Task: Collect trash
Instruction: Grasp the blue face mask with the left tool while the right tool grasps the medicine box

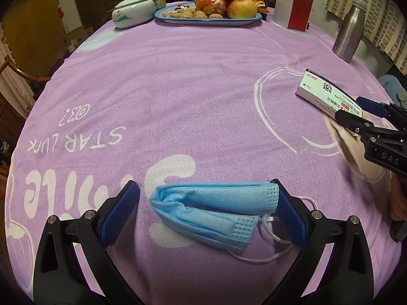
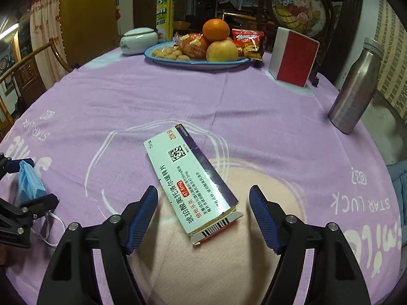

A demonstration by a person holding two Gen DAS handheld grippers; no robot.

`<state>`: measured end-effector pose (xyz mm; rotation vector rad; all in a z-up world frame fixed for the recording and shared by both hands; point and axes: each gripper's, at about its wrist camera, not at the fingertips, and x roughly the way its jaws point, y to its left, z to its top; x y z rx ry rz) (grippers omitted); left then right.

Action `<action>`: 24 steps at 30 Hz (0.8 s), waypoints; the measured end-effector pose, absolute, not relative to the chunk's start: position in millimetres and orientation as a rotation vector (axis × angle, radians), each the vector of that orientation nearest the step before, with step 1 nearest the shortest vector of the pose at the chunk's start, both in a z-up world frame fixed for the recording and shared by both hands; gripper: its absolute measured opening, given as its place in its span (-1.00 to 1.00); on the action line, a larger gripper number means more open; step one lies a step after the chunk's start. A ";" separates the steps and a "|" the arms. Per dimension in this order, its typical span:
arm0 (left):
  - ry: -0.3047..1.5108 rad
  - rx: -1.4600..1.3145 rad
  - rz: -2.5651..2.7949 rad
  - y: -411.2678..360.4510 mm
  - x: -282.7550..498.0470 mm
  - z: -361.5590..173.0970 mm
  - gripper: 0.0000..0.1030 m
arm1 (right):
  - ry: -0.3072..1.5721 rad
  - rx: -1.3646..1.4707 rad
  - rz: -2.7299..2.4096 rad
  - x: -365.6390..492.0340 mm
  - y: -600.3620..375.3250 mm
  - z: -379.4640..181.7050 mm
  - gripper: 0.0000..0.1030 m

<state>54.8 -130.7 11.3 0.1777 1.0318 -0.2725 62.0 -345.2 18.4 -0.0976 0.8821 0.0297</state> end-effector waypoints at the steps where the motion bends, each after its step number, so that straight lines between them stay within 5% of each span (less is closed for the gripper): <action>1: 1.031 0.177 -0.276 -130.9 54.1 11.7 0.88 | 0.883 -0.099 0.029 62.7 -345.4 18.1 0.43; 5: 1.017 0.190 -0.327 -137.9 47.4 14.3 0.82 | 0.877 -0.098 0.032 64.4 -345.1 18.8 0.44; 13: 0.988 0.146 -0.355 -134.2 44.8 19.7 0.40 | 0.882 -0.098 0.040 67.0 -343.5 16.8 0.38; 14: 0.983 0.129 -0.358 -132.4 44.9 21.0 0.39 | 0.883 -0.096 0.047 66.9 -343.3 16.6 0.14; 24: 0.897 0.118 -0.363 -129.3 34.6 33.3 0.39 | 0.854 -0.053 0.062 59.8 -347.7 26.5 0.15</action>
